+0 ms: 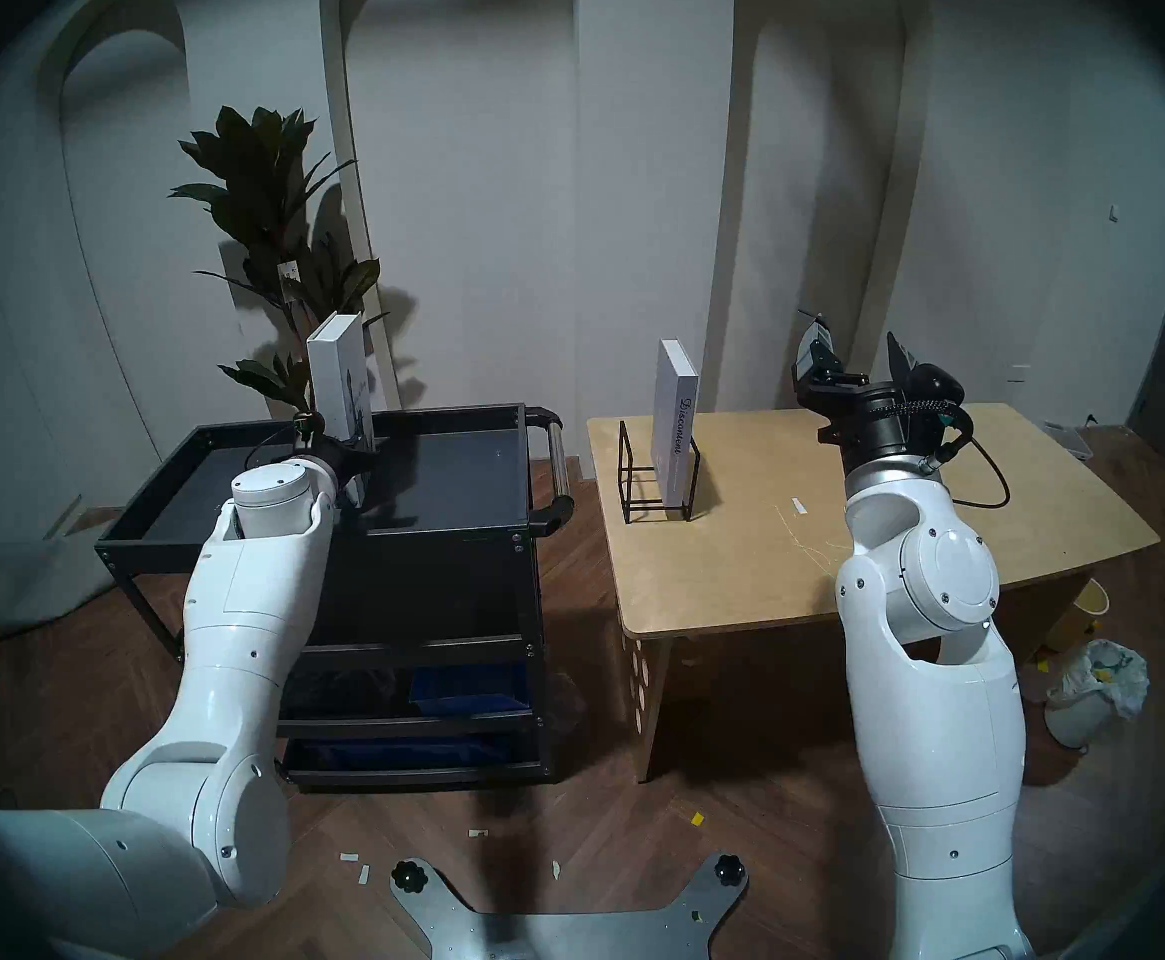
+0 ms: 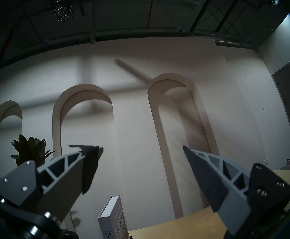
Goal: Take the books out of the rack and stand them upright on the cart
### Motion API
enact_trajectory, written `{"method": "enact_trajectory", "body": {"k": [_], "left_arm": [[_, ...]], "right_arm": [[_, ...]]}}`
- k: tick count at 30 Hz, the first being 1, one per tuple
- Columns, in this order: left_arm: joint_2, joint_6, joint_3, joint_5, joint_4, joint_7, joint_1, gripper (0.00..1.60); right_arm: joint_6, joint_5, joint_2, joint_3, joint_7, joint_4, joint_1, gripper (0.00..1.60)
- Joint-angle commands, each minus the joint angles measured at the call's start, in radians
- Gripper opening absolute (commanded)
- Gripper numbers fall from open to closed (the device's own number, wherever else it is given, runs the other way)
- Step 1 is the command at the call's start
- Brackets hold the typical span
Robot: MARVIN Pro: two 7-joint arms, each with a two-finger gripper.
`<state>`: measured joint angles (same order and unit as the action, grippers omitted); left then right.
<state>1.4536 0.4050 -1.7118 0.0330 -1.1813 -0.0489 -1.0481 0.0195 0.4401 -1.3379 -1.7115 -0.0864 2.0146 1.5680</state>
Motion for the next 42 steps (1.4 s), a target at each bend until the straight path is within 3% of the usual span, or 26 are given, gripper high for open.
{"method": "enact_trajectory", "body": {"k": [1,11,12,18,20,21,23,27,37,39,42], "left_arm": [[-0.009,0.047,0.004,0.004,-0.010,-0.006,0.020,0.00],[-0.025,0.066,0.012,0.017,0.022,-0.012,0.040,0.00],[-0.026,0.064,0.011,0.016,0.025,-0.013,0.041,0.13],[-0.031,0.071,0.008,0.016,0.028,-0.017,0.044,0.25],[-0.033,0.071,0.009,0.016,0.026,-0.022,0.042,0.03],[-0.033,0.071,0.008,0.016,0.025,-0.021,0.041,0.02],[-0.033,0.073,0.008,0.014,0.024,-0.025,0.041,0.10],[-0.030,0.084,0.006,0.014,0.018,-0.028,0.040,0.49],[-0.030,0.088,0.008,0.024,0.022,-0.018,0.043,0.61],[-0.029,0.088,0.007,0.024,0.022,-0.018,0.043,0.79],[-0.029,0.088,0.006,0.024,0.024,-0.016,0.043,0.80]], "right_arm": [[0.018,-0.002,0.000,0.002,0.006,0.009,-0.014,1.60],[0.022,0.002,0.003,-0.001,0.011,0.008,-0.008,1.60],[0.021,0.002,0.003,-0.001,0.012,0.008,-0.007,1.60],[0.001,0.005,0.010,-0.001,0.014,0.016,0.000,1.60],[-0.001,0.003,0.009,0.001,0.012,0.016,0.000,1.60],[-0.001,0.002,0.009,0.002,0.011,0.016,0.000,1.60],[-0.001,0.002,0.008,0.003,0.010,0.016,-0.001,1.60],[-0.001,-0.001,0.006,0.005,0.008,0.015,-0.003,1.60],[-0.004,-0.003,0.003,0.007,0.004,0.018,-0.005,1.60],[-0.005,-0.003,0.003,0.008,0.003,0.020,-0.005,1.60],[-0.009,-0.004,0.003,0.010,0.000,0.024,-0.006,1.60]]}}
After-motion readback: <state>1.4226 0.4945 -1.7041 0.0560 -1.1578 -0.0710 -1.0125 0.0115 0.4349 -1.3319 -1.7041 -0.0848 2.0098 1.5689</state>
